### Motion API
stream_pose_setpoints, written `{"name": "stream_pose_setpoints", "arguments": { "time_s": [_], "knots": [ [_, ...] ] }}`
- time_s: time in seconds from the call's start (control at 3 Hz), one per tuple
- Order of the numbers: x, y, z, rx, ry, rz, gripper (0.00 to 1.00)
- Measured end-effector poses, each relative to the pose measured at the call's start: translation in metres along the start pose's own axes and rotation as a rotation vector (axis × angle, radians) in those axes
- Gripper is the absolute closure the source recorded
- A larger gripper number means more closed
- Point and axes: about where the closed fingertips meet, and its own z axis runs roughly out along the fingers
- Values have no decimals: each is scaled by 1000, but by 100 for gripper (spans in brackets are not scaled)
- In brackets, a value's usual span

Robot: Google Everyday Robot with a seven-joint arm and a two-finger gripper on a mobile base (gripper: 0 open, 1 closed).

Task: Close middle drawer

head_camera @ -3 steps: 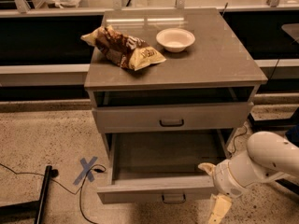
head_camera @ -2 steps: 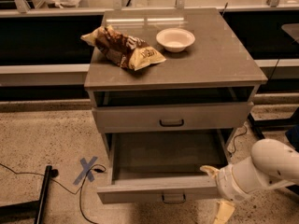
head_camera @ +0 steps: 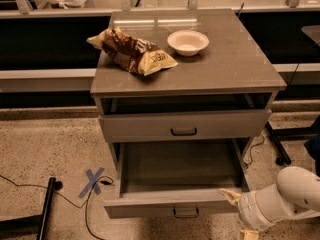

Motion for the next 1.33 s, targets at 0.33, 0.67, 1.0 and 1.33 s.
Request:
{"name": "stream_pose_setpoints", "arguments": {
  "time_s": [0.33, 0.67, 1.0, 1.33],
  "knots": [
    [2, 1, 3, 0, 5, 5, 0],
    [26, 10, 29, -8, 29, 34, 0],
    [58, 19, 55, -16, 35, 49, 0],
    [59, 21, 59, -22, 30, 53, 0]
  ]
}}
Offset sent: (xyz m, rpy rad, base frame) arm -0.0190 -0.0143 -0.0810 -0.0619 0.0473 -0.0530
